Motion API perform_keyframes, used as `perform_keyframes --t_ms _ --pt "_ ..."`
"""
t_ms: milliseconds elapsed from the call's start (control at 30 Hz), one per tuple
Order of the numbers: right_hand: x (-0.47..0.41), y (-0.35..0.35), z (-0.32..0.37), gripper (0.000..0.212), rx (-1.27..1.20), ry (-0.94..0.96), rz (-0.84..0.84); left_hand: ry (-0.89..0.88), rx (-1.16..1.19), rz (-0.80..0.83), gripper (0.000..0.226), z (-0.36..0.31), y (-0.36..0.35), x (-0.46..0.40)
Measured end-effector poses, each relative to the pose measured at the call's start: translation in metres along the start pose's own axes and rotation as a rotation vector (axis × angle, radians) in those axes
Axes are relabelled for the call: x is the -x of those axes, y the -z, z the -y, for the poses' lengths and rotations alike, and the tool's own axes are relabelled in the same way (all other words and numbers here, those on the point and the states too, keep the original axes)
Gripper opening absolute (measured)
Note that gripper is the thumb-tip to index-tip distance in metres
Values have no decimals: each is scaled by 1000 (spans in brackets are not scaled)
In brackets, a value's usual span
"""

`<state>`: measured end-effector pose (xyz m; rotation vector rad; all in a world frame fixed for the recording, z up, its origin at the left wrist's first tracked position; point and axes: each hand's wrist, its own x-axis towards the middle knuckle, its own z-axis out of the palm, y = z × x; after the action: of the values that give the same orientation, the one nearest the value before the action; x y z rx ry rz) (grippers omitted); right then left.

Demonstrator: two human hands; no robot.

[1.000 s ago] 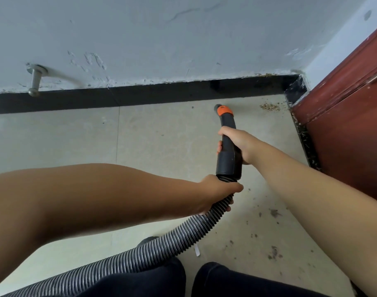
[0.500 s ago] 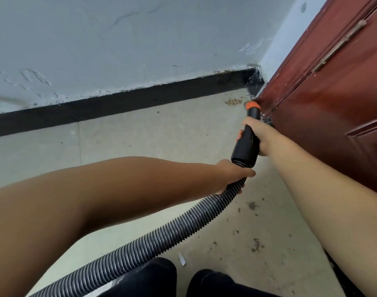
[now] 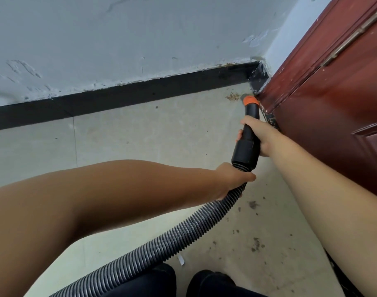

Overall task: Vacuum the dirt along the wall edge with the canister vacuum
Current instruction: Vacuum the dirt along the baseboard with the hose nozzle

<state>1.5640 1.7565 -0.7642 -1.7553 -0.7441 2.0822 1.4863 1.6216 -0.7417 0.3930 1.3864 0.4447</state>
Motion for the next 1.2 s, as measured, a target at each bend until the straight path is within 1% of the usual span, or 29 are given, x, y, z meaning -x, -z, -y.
perform_keyframes --t_ms 67,133,200,300,500,667,900,1000,1200 --pt "4 -5 -6 16 8 -24 44 6 0 -9 36 10 -1 2" --pt "9 -10 -11 15 46 -48 98 5 3 -13 33 18 -3 4" --pt "10 -13 -13 16 57 -51 118 -7 5 -30 32 20 -1 5" --pt "7 -12 -6 17 -18 -30 74 -31 1 -45 37 11 6 3" --pt "-4 -11 15 16 -89 8 -25 -57 -40 -64 37 -18 16 -4" --pt "-15 -9 28 16 -175 25 -58 -71 -67 -67 40 -32 20 -13" --pt "-26 -9 33 18 -160 25 -53 -67 -57 -66 44 -34 23 -22" --pt "-26 -11 36 19 -106 14 -47 -59 -54 -44 43 -36 24 -18" --pt "-14 -13 21 17 -7 -17 40 -11 -45 0 42 -18 13 -4"
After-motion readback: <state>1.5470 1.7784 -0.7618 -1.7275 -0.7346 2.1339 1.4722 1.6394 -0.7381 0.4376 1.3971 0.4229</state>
